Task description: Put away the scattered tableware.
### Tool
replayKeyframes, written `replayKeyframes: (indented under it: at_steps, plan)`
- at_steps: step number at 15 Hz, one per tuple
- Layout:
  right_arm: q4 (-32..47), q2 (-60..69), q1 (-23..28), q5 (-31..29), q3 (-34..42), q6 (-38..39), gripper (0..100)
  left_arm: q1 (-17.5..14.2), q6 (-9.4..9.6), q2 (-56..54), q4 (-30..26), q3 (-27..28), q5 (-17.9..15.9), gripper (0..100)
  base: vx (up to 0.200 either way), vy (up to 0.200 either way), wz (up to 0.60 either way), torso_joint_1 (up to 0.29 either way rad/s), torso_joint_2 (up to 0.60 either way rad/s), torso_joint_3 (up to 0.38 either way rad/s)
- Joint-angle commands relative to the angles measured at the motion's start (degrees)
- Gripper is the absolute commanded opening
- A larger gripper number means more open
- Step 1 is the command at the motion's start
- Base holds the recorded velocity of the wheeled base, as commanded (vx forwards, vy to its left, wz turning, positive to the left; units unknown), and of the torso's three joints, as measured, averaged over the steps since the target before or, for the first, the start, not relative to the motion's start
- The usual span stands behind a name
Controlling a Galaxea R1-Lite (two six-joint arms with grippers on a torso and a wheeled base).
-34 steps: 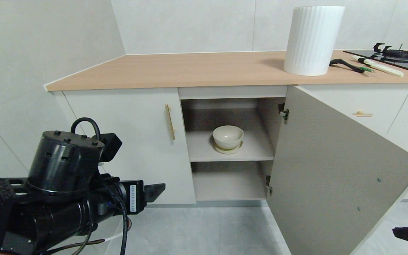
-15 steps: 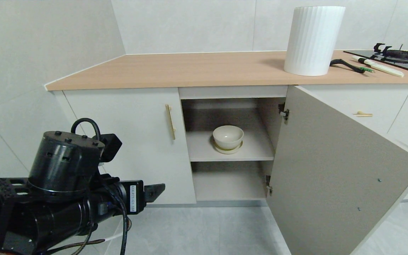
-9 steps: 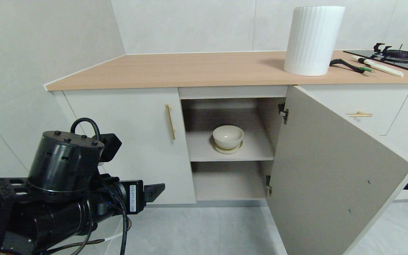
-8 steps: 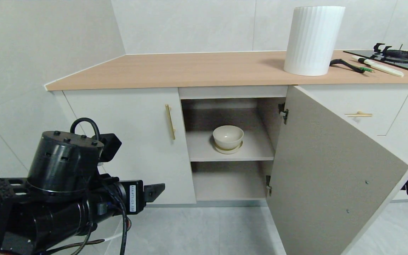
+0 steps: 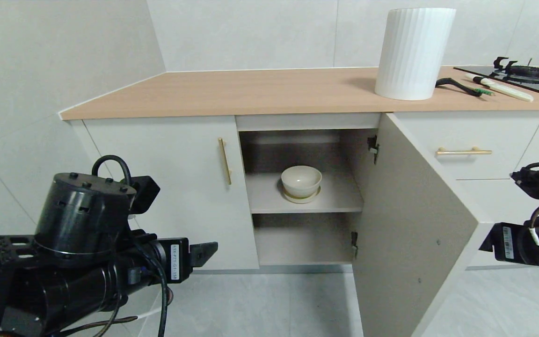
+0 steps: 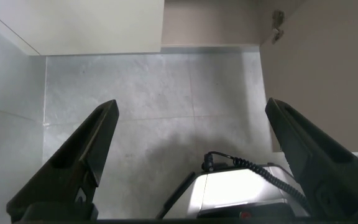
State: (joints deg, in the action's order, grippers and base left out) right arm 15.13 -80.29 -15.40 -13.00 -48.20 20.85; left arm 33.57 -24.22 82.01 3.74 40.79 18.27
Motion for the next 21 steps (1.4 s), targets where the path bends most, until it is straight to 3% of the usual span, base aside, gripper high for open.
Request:
replayKeyframes:
  at_steps: [1, 8, 10, 14, 21]
  plan:
    - [-1.24, -1.63, -4.38, -0.1, 0.04, 0.6, 100, 0.09, -0.04, -0.18, -0.05, -0.01, 0.01, 100, 0.0, 0.0, 0.0, 0.0, 0.0, 0.0]
    - [-3.53, -12.35, -12.82, 1.31, -9.63, 0.69, 100, 0.0, -0.04, -0.71, -0.05, 0.08, 0.1, 100, 0.0, 0.0, 0.0, 0.0, 0.0, 0.0]
    - [-3.26, -16.48, -14.93, 5.0, -15.17, 0.42, 100, 0.0, 0.05, -1.41, -0.05, 0.08, 0.1, 100, 0.0, 0.0, 0.0, 0.0, 0.0, 0.0]
    - [-3.09, -20.52, -15.98, 11.33, -20.97, 0.42, 100, 0.0, 0.05, -1.94, -0.05, 0.17, 0.1, 100, 0.0, 0.0, 0.0, 0.0, 0.0, 0.0]
    - [-9.33, -26.68, -15.98, 11.06, -22.11, 0.86, 100, 0.09, 0.05, -1.41, 0.04, 0.08, 0.18, 100, 0.0, 0.0, 0.0, 0.0, 0.0, 0.0]
